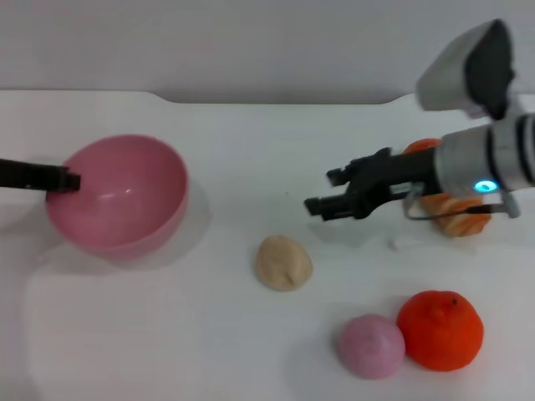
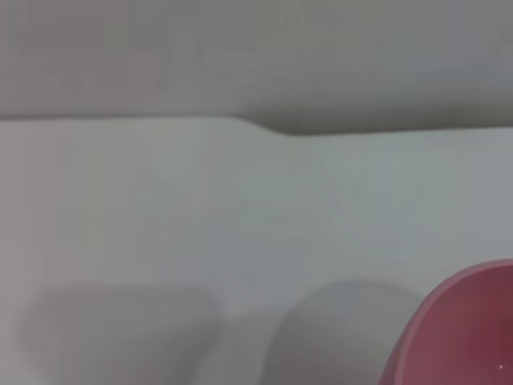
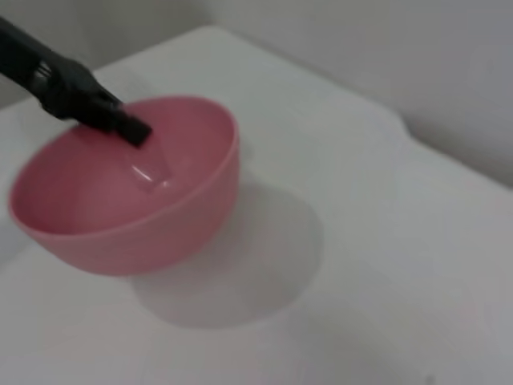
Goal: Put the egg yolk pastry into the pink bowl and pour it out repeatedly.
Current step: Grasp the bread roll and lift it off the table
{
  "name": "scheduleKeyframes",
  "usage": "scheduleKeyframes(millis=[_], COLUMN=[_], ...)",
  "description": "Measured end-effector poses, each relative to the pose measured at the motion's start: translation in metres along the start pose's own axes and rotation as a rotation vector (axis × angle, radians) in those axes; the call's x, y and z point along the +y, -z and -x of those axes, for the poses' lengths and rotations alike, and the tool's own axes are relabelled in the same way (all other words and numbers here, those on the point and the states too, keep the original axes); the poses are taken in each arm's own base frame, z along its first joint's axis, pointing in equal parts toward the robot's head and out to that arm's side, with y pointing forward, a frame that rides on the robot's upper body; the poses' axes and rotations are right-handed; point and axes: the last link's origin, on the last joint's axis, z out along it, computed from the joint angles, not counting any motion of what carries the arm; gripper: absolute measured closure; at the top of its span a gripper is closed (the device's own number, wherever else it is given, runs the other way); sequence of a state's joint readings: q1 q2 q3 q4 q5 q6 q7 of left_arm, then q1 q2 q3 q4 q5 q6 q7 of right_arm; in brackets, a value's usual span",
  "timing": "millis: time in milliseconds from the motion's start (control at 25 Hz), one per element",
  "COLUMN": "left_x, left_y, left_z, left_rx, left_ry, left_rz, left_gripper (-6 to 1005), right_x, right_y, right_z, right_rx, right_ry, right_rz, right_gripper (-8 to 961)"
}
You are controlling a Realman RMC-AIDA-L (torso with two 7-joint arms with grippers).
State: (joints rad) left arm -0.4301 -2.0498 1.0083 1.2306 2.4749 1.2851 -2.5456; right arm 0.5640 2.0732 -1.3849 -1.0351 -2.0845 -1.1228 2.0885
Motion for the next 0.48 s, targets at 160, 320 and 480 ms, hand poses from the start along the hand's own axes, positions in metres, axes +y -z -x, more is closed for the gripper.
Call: scheduleKeyframes(millis=[160,320,480], left_x=[0.001,0.001,0.002], left_y=[0.010,0.011,0.010], left_z=[0.005,0.008,0.008], left_rx=[-0.016,-0.013,-0.013], left_ry=[-0.001,0.003,0.002], left_rz=[0.004,0.005,0.006], left_gripper=[999,1000,1000], right_x=[0.009,0.016,0.025], right_y=[-0.032,-0.045,-0.053], right_z=[0.000,0.000,-0.002], right_rx=[0.075,0.085,0.090], right_ry=[0.010,-0.003,-0.001], right_rz=[0.040,0.067,0.088], right_gripper=[299,301,299])
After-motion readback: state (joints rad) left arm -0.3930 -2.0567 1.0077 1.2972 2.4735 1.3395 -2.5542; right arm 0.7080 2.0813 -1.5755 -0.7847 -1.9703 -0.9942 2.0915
